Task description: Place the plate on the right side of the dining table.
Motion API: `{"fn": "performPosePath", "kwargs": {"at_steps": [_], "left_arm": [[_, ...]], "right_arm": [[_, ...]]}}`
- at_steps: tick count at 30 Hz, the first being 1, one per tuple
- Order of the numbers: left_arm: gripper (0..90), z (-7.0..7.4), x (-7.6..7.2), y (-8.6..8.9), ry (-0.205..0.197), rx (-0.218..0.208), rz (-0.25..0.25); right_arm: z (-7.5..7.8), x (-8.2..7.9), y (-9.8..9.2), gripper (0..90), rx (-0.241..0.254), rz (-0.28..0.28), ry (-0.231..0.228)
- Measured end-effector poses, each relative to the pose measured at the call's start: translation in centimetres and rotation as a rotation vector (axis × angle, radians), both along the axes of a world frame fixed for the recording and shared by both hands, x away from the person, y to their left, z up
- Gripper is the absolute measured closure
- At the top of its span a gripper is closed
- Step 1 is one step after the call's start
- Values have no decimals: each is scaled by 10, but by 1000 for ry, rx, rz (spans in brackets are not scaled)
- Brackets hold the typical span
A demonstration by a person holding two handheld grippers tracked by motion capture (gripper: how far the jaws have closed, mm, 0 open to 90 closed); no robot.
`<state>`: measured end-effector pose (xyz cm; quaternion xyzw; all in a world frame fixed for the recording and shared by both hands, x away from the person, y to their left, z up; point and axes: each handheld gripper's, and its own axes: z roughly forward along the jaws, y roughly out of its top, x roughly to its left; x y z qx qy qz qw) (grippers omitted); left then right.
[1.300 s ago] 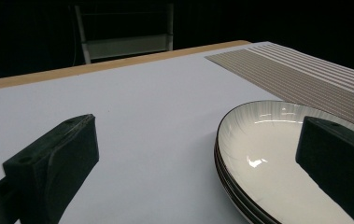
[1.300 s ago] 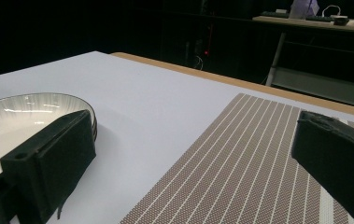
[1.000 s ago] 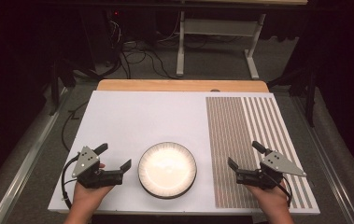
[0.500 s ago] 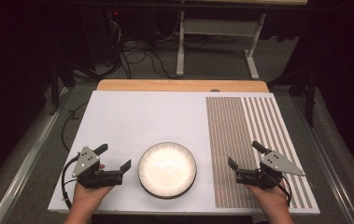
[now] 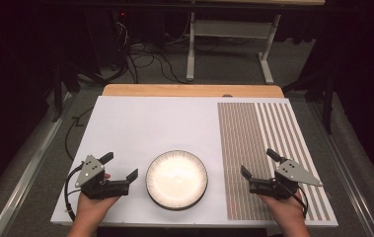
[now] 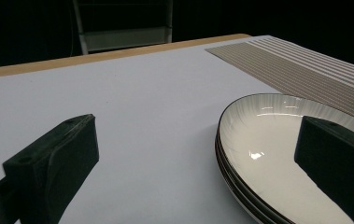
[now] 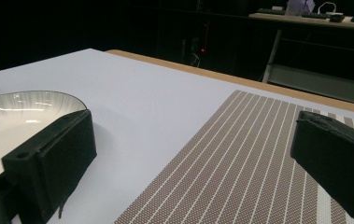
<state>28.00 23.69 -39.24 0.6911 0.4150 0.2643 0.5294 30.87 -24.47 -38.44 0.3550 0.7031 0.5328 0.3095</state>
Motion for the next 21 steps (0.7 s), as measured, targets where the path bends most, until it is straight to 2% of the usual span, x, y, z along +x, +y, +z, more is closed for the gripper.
{"fn": "performPosePath", "kwargs": {"at_steps": [9, 15, 21], "left_arm": [[5, -1, 0, 0, 3, -3, -5], [5, -1, 1, 0, 4, -3, -6], [5, -1, 1, 1, 4, -5, -5]], "right_arm": [[1, -1, 4, 37, -1, 14, 7], [4, -4, 8, 131, -15, 36, 44], [7, -5, 14, 184, -26, 47, 50]]}}
